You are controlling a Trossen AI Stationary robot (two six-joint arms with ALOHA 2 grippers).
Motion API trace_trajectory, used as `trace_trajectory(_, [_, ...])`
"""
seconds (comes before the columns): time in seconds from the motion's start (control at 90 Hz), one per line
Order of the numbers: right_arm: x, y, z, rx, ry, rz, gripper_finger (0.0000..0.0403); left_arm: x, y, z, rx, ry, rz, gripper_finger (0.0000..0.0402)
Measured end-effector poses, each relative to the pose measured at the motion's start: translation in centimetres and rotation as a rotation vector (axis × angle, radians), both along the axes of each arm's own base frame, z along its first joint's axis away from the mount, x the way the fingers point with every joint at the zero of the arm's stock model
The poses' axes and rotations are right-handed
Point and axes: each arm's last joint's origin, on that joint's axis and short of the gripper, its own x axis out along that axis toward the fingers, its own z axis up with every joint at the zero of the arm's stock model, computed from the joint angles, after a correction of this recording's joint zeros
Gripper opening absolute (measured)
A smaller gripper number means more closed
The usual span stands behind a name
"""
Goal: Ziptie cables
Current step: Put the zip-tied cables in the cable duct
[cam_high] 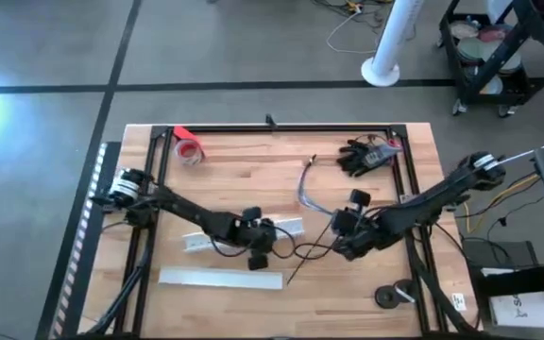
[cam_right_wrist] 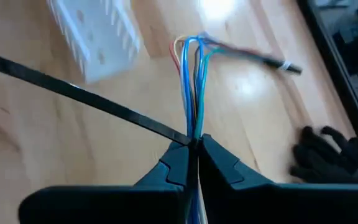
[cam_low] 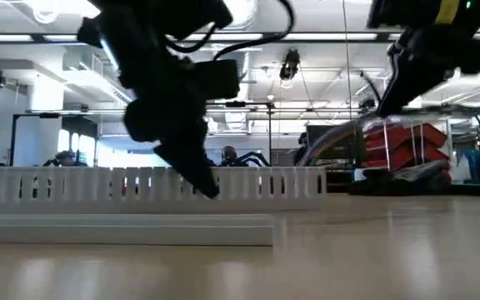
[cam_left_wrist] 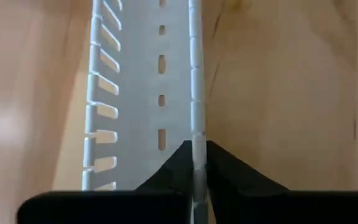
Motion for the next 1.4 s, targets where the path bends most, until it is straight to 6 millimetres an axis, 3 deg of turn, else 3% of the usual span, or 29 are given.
trace_trajectory(0.2, [-1.0, -0.3, 3.8, 0.064, -0.244, 0.014, 0.0004, 1.6, -0.3, 1.7, 0.052, -0.103, 0.028, 0.0074])
trace_trajectory(0.411, [-0.8, -0.2, 6.4, 0.100, -0.421, 0.099, 0.0004, 1.3, -0.9, 5.1, 0.056, -0.235, -0.012, 0.0123])
trace_trajectory(0.544, [0.1, 0.1, 7.6, 0.124, -0.548, 0.147, 0.0004, -0.6, -1.5, 7.1, 0.118, -0.310, 0.017, 0.0146])
trace_trajectory(0.744, [1.7, 0.0, 9.4, 0.174, -0.714, 0.252, 0.0004, -4.7, -1.9, 9.7, 0.355, -0.497, 0.140, 0.0161])
trace_trajectory(0.922, [3.5, -1.4, 10.4, 0.211, -0.792, 0.266, 0.0004, -8.2, -1.2, 11.6, 0.314, -0.666, 0.196, 0.0157])
trace_trajectory(1.011, [4.9, -1.9, 10.9, 0.221, -0.803, 0.286, 0.0004, -10.0, -1.0, 11.5, 0.279, -0.729, 0.186, 0.0151])
trace_trajectory(1.156, [8.2, -2.0, 11.3, 0.229, -0.782, 0.343, 0.0004, -12.4, -0.3, 9.6, 0.275, -0.758, 0.170, 0.0138])
trace_trajectory(1.4, [13.8, -0.6, 12.4, 0.131, -0.741, 0.413, 0.0004, -15.8, 0.8, 8.2, 0.239, -0.761, 0.122, 0.0113])
